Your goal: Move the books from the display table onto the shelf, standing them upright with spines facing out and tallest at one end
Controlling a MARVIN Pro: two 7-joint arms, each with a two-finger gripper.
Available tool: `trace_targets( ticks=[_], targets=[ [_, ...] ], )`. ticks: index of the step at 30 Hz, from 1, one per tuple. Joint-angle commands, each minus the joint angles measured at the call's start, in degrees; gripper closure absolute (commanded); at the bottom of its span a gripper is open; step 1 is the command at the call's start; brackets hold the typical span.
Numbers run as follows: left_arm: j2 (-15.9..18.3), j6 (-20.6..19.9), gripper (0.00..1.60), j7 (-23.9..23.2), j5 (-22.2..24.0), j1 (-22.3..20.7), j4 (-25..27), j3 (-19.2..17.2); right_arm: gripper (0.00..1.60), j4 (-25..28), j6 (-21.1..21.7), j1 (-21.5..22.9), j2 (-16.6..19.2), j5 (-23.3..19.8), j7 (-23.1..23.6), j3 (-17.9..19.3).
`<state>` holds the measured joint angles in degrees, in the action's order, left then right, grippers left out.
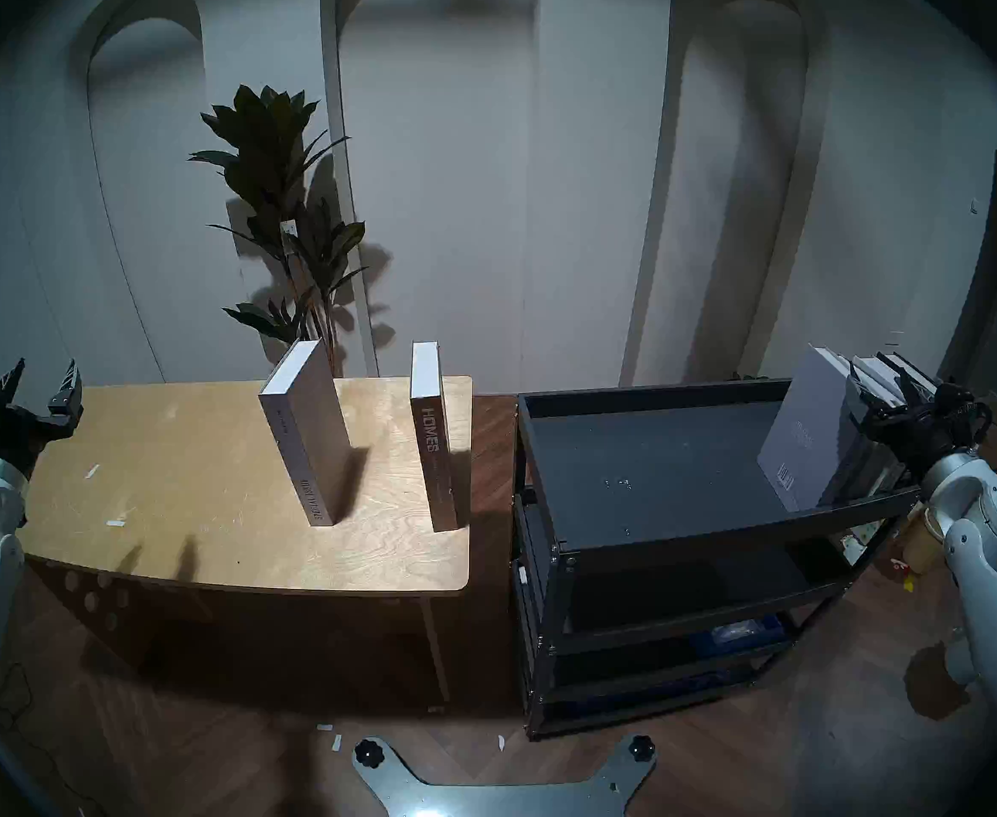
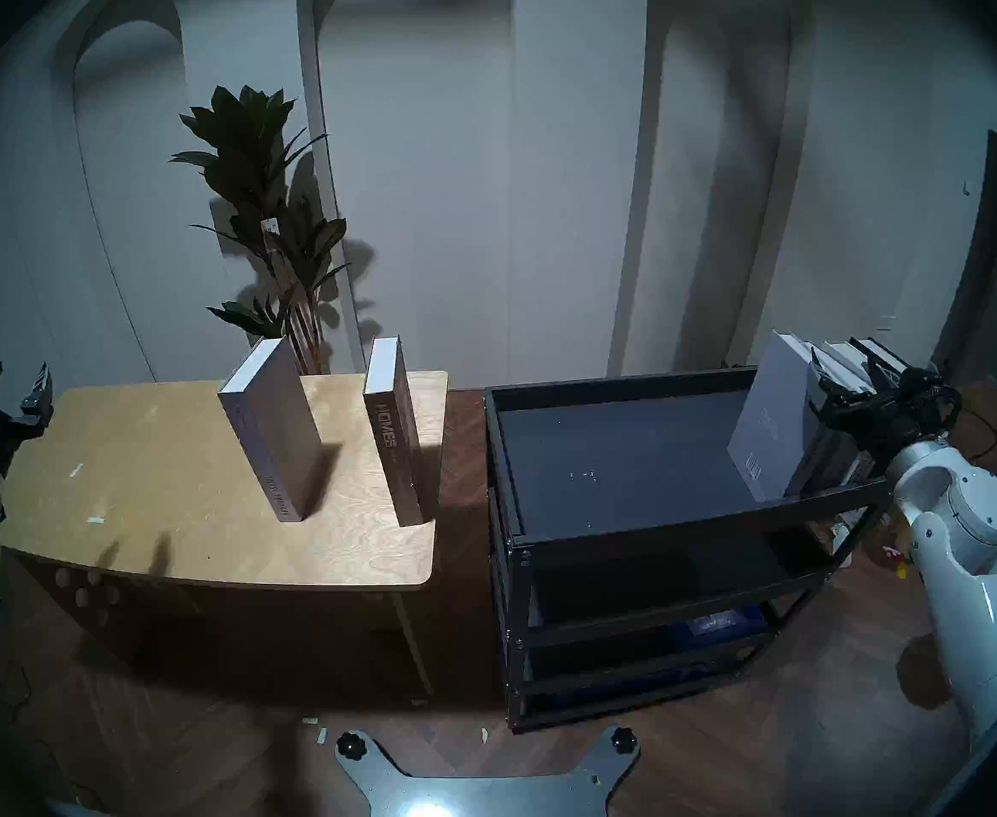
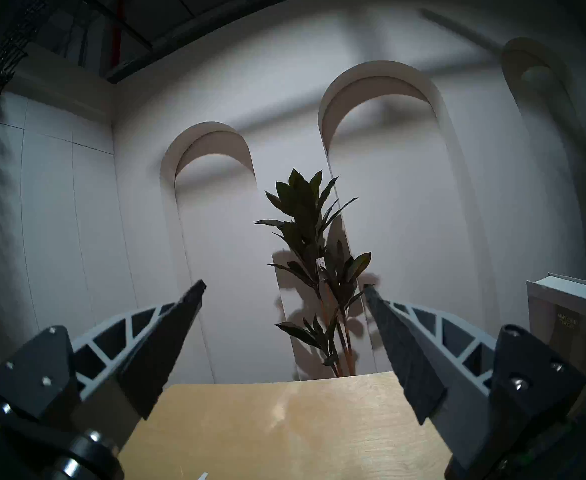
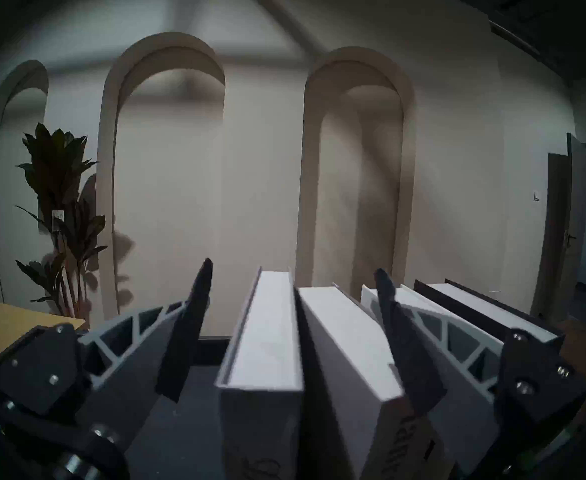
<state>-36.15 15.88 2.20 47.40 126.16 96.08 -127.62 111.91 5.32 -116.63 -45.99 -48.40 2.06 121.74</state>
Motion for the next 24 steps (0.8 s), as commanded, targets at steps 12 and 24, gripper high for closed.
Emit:
trace_targets(
  ticks=[12,24],
  targets=[
    [0.41,0.14,0.0,0.03,-0.06,-0.4,0.32,-0.93,0.0,12.64,1.47,5.57,-4.91,-8.25,-8.68,-1.2],
    [0.41,0.19,0.0,0.06,-0.05,-0.48,0.25,-0.77,0.0,21.56,1.96,11.48,-5.6,-12.84,-14.26,-14.33]
  ],
)
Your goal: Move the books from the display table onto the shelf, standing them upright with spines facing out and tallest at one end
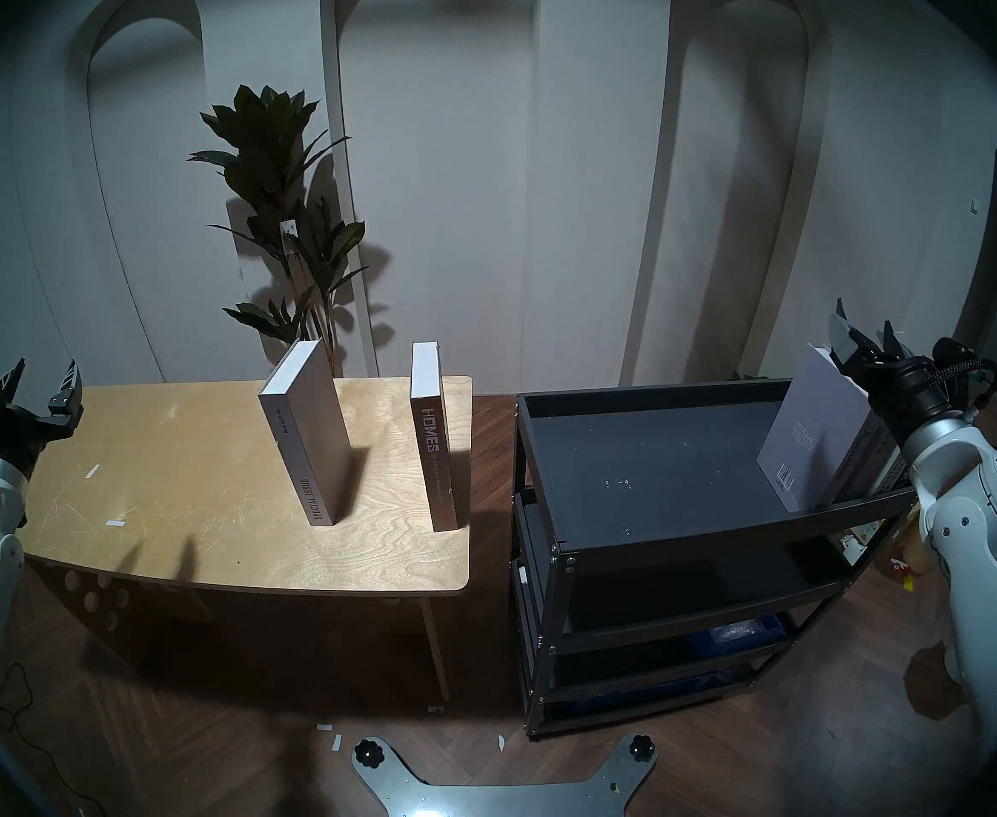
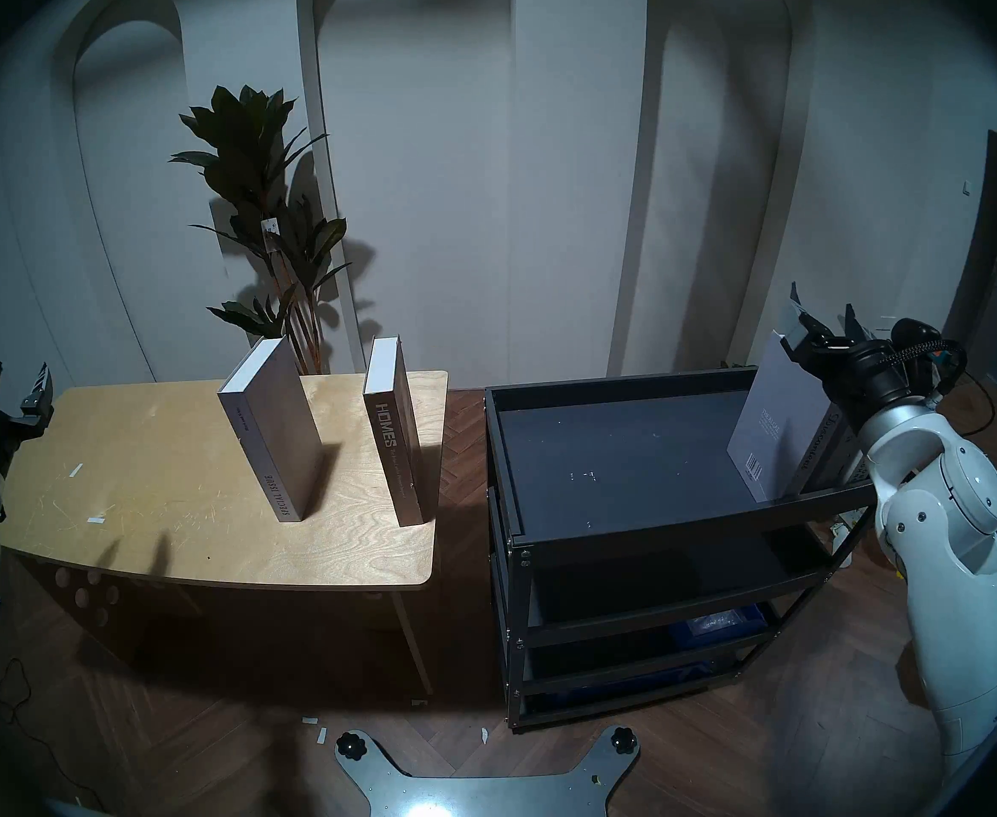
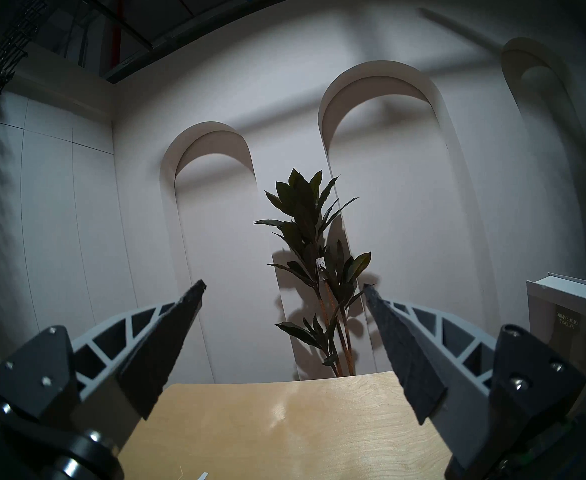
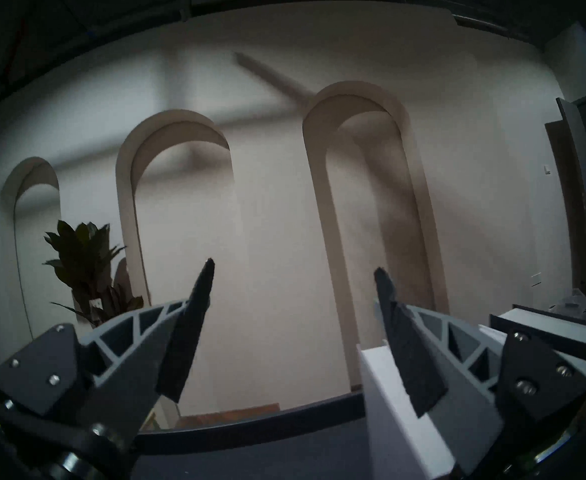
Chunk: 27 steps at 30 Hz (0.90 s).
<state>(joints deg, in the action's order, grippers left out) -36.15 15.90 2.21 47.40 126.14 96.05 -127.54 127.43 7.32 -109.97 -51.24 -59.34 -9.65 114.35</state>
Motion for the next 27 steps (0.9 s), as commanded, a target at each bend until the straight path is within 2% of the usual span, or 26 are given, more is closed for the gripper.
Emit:
trace_targets(
  ticks=[1,5,6,7,8,9,10,11,14,15,19,23,25,27],
  targets=[
    [0.42,0.17,0.0,0.05,-0.04,-0.45,0.28,-0.84,0.0,6.28,0.15,5.42,-0.37,-2.25,-2.91,-7.96],
    [0.42,0.18,0.0,0.05,-0.04,-0.47,0.26,-0.81,0.0,10.28,1.05,6.23,-0.96,-2.18,-6.39,-13.07],
    [0.42,0.18,0.0,0.06,-0.04,-0.47,0.26,-0.8,0.0,9.97,1.56,6.04,-0.77,-2.43,-5.84,-12.67],
    [0.42,0.18,0.0,0.06,-0.04,-0.47,0.26,-0.8,0.0,11.12,1.24,7.18,-1.13,-1.91,-8.25,-16.44],
    [0.42,0.18,0.0,0.07,-0.04,-0.48,0.26,-0.79,0.0,10.93,2.61,6.03,-0.95,-2.66,-6.94,-13.8],
    [0.42,0.18,0.0,0.07,-0.04,-0.48,0.26,-0.79,0.0,11.59,2.59,6.55,-1.17,-2.38,-8.13,-16.0],
    [0.42,0.18,0.0,0.07,-0.04,-0.48,0.26,-0.78,0.0,11.34,2.42,7.79,-1.29,-2.06,-9.09,-18.94],
    [0.42,0.18,0.0,0.07,-0.04,-0.49,0.25,-0.78,0.0,11.79,3.56,7.07,-1.39,-2.45,-8.78,-17.4],
    [0.41,0.18,0.0,0.07,-0.04,-0.5,0.24,-0.74,0.0,11.32,4.03,9.29,-1.72,-2.26,-10.23,-22.01],
    [0.41,0.18,0.0,0.07,-0.04,-0.5,0.24,-0.73,0.0,11.4,4.54,9.31,-1.87,-2.41,-10.21,-21.78],
    [0.41,0.18,0.0,0.07,-0.04,-0.51,0.22,-0.69,0.0,10.64,5.26,12.38,-2.94,-1.9,-12.05,-27.34],
    [0.4,0.18,0.0,0.08,-0.03,-0.52,0.21,-0.66,0.0,10.17,6.1,13.92,-4.16,-1.49,-12.95,-29.79],
    [0.4,0.18,0.0,0.08,-0.03,-0.53,0.21,-0.64,0.0,9.57,5.99,15.76,-5.15,-0.79,-14.24,-33.68],
    [0.4,0.18,0.0,0.08,-0.03,-0.54,0.2,-0.63,0.0,9.29,6.54,16.69,-6.33,-0.28,-14.97,-35.04]
  ],
)
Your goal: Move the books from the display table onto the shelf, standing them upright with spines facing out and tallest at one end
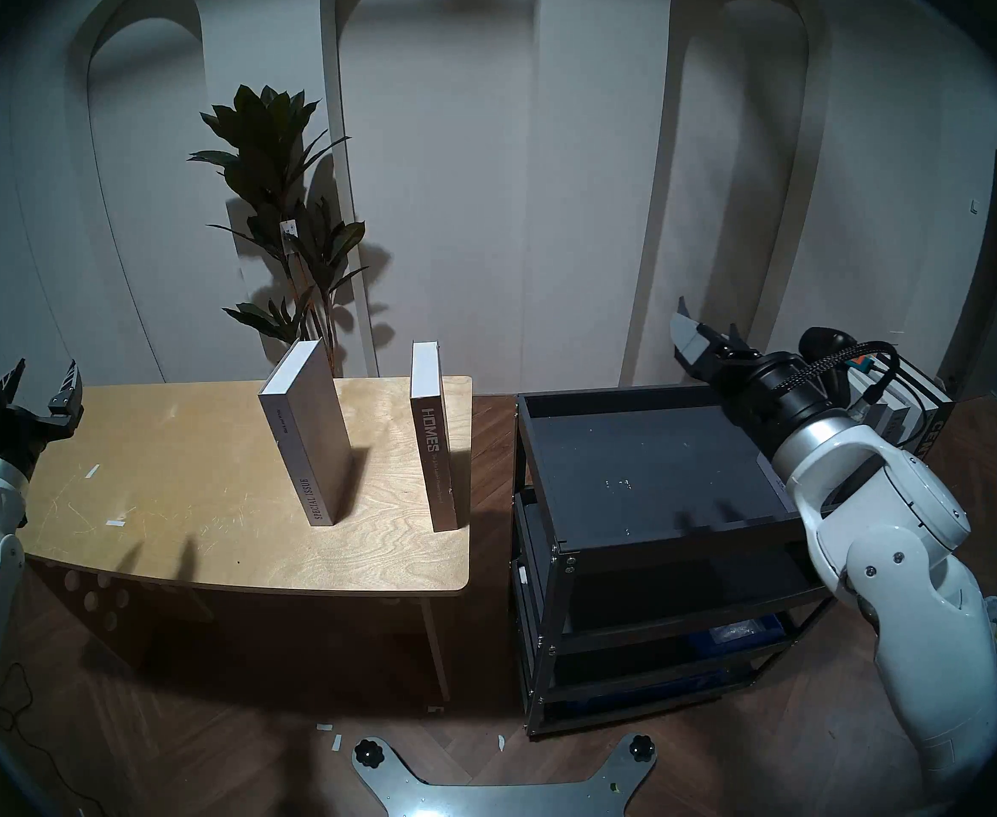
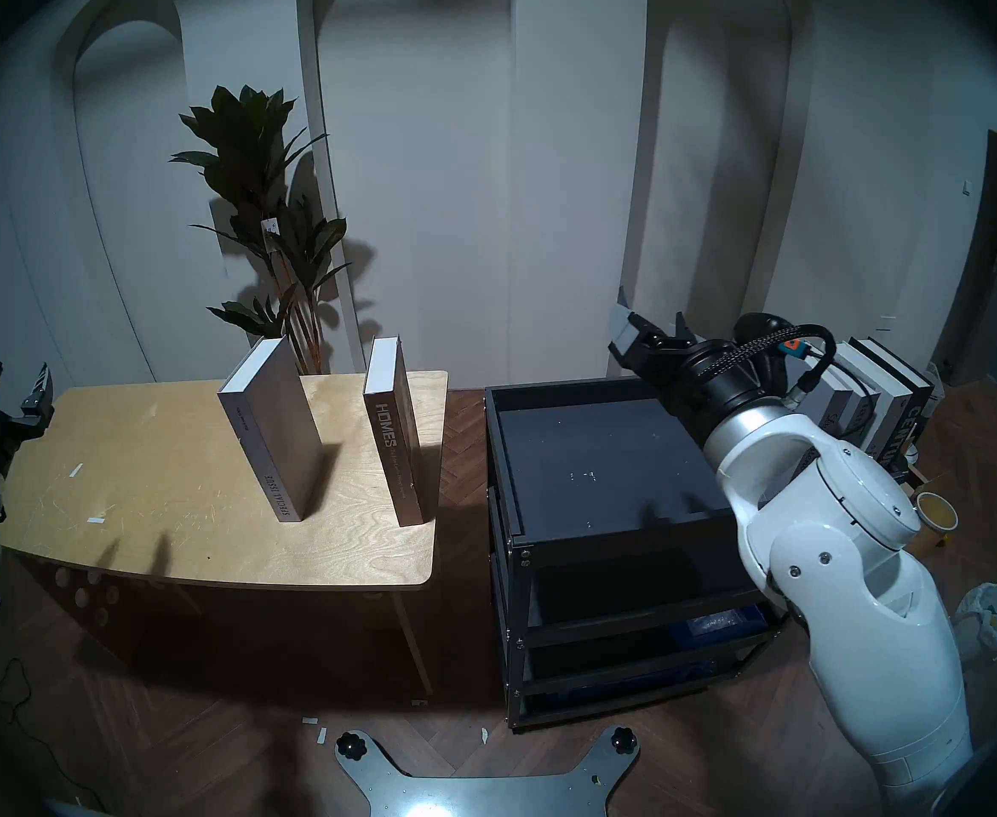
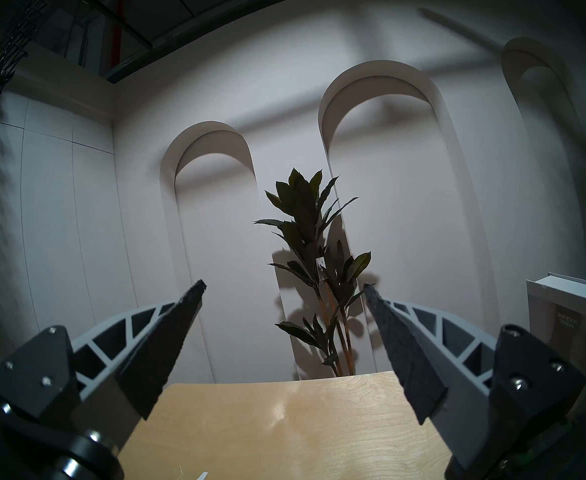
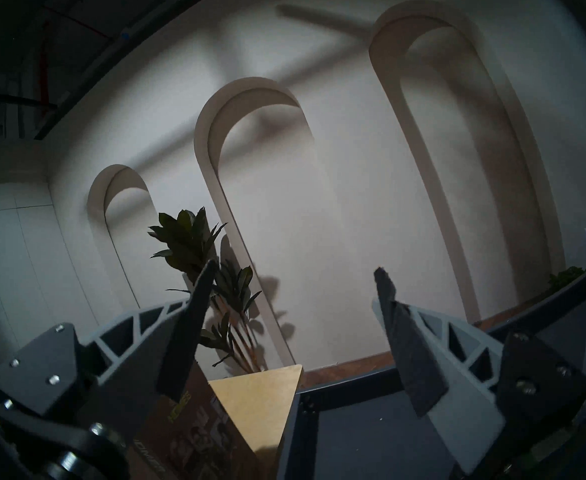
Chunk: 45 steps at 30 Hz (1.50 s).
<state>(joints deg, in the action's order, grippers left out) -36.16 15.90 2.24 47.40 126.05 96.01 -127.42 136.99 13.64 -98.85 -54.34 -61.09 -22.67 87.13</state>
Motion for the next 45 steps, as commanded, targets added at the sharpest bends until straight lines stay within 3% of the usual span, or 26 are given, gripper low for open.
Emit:
trace_targets(
  ticks=[1,12,31,45],
  targets=[
    [0.4,0.18,0.0,0.06,-0.03,-0.45,0.24,-0.75,0.0,-0.43,0.33,6.15,-3.69,1.76,-2.32,-8.84],
    [0.38,0.17,0.0,0.06,-0.03,-0.47,0.21,-0.63,0.0,-4.06,0.58,11.66,-8.95,5.15,-6.46,-17.89],
    [0.37,0.18,0.0,0.07,-0.02,-0.54,0.17,-0.48,0.0,-18.21,0.58,23.4,-21.07,12.95,-11.91,-34.14],
    [0.4,0.2,0.0,0.08,-0.05,-0.63,0.19,-0.6,0.0,-26.6,-0.53,31.03,-28.65,23.06,-17.15,-40.65]
  ],
)
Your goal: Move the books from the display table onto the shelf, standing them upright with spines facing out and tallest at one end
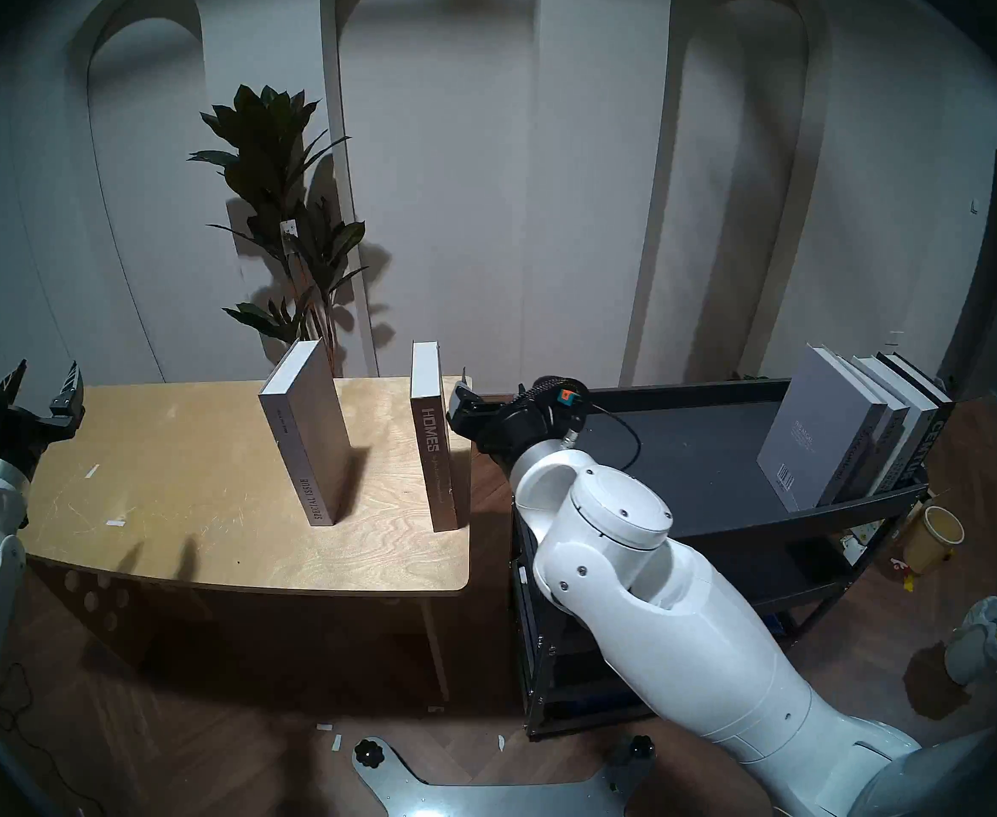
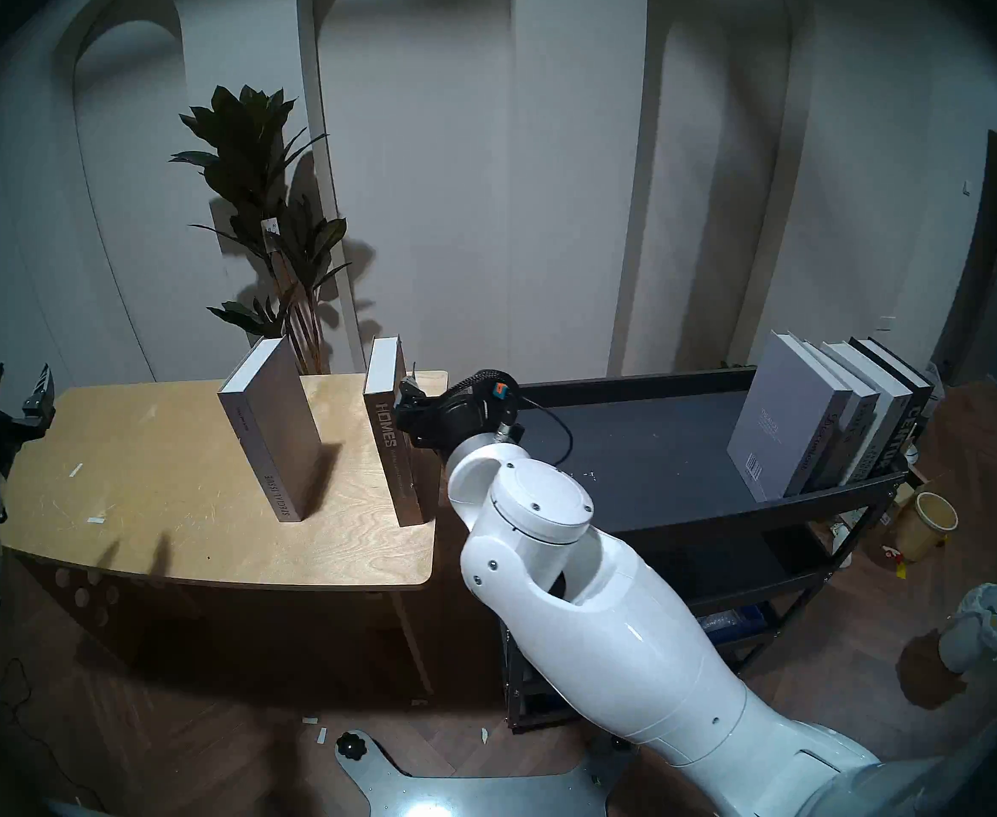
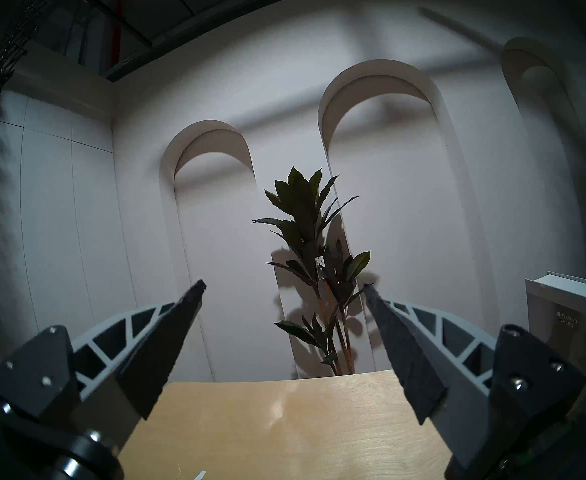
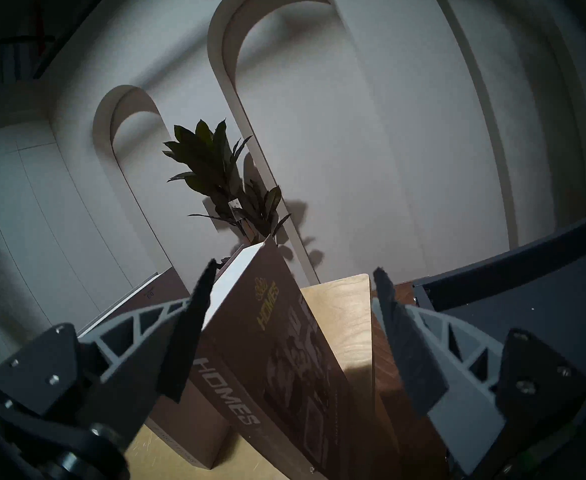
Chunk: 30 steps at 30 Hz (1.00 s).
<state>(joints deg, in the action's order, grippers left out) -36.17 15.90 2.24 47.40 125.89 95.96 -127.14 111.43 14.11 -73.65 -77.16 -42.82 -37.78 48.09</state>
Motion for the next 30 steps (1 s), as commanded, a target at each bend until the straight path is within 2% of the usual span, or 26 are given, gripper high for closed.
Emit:
trace_targets(
  ticks=[1,3,5,9,18,19,21,25,27,28,30],
  targets=[
    [0.42,0.2,0.0,0.07,-0.05,-0.48,0.23,-0.89,0.0,-1.41,-1.22,6.26,-6.26,5.86,-2.66,-1.95],
    [0.42,0.2,0.0,0.07,-0.06,-0.49,0.23,-0.92,0.0,-2.17,-1.55,7.18,-7.15,7.9,-3.94,-2.61],
    [0.42,0.2,0.0,0.06,-0.07,-0.49,0.25,-0.99,0.0,-5.31,-2.12,9.93,-9.83,12.3,-7.69,-4.33],
    [0.41,0.19,0.0,0.04,-0.1,-0.47,0.28,-1.09,0.0,-8.55,-3.19,12.09,-11.85,16.99,-12.44,-6.41],
    [0.36,0.1,0.0,-0.03,-0.15,-0.34,0.39,-1.33,0.0,-13.55,-5.82,12.92,-16.18,25.93,-22.85,-9.6],
    [0.36,0.09,0.0,-0.04,-0.16,-0.32,0.41,-1.36,0.0,-13.54,-5.95,12.47,-16.32,26.87,-22.61,-9.52],
    [0.34,0.05,0.0,-0.06,-0.16,-0.27,0.44,-1.42,0.0,-13.07,-6.07,12.12,-16.21,27.63,-24.96,-10.52],
    [0.32,0.0,0.0,-0.1,-0.17,-0.23,0.48,-1.49,0.0,-9.56,-4.94,10.67,-14.25,28.5,-26.01,-11.93],
    [0.32,-0.01,0.0,-0.11,-0.17,-0.22,0.48,-1.5,0.0,-6.37,-2.83,9.58,-12.78,27.09,-25.71,-12.12],
    [0.32,0.0,0.0,-0.1,-0.17,-0.23,0.48,-1.49,0.0,-7.47,-2.83,9.81,-13.45,26.18,-25.55,-11.79],
    [0.33,0.02,0.0,-0.09,-0.17,-0.26,0.46,-1.46,0.0,-5.36,-0.18,9.31,-12.14,24.48,-24.76,-11.3]
  ],
)
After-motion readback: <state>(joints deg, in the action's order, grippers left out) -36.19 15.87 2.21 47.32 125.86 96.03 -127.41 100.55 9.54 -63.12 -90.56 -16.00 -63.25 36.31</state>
